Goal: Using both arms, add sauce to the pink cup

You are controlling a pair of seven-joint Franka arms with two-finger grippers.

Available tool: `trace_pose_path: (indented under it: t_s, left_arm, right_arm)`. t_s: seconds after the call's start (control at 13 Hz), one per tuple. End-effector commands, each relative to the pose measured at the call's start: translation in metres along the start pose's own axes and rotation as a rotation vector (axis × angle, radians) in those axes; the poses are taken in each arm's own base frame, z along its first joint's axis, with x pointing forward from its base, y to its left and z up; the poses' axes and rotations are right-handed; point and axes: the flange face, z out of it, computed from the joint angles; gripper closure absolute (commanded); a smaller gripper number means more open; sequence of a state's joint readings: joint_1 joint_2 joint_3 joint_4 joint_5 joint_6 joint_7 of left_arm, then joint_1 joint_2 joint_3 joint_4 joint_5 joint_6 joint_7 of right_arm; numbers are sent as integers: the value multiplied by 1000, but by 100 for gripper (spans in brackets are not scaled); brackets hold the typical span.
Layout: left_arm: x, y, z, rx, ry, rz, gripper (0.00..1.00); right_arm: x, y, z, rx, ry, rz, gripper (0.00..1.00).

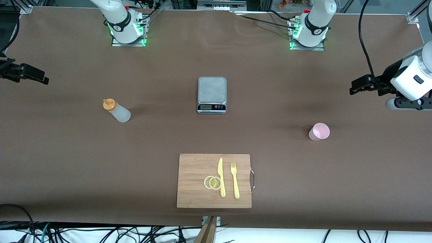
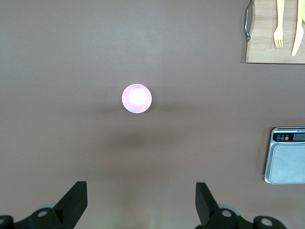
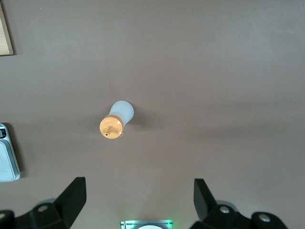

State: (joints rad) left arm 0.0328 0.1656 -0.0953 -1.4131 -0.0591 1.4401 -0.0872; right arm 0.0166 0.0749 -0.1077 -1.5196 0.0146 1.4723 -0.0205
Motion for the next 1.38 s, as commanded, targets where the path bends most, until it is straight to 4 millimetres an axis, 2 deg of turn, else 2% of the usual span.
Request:
trace_pose_path:
  t_s: [0.0,0.38,0.69,0.77,1.3]
  left_arm:
    - [-1,1,-1,16,0,18,0]
    - [-1,1,-1,16,0,18,0]
    - [0,2,1,14,-3,20,0]
    - [0,1,1,14,-3,20,0]
    - [4,-1,5,9,-11,17,0]
  right_arm:
    - [0,0,-6,-9,-4,-16,0]
    - [-2,-1,-5,-15,-15,-15,0]
    - [4,12,0,-16,-21,8,0]
    - [2,21,3,-16,-33,23,0]
    - [-1,21,2,-13,-48,25,0]
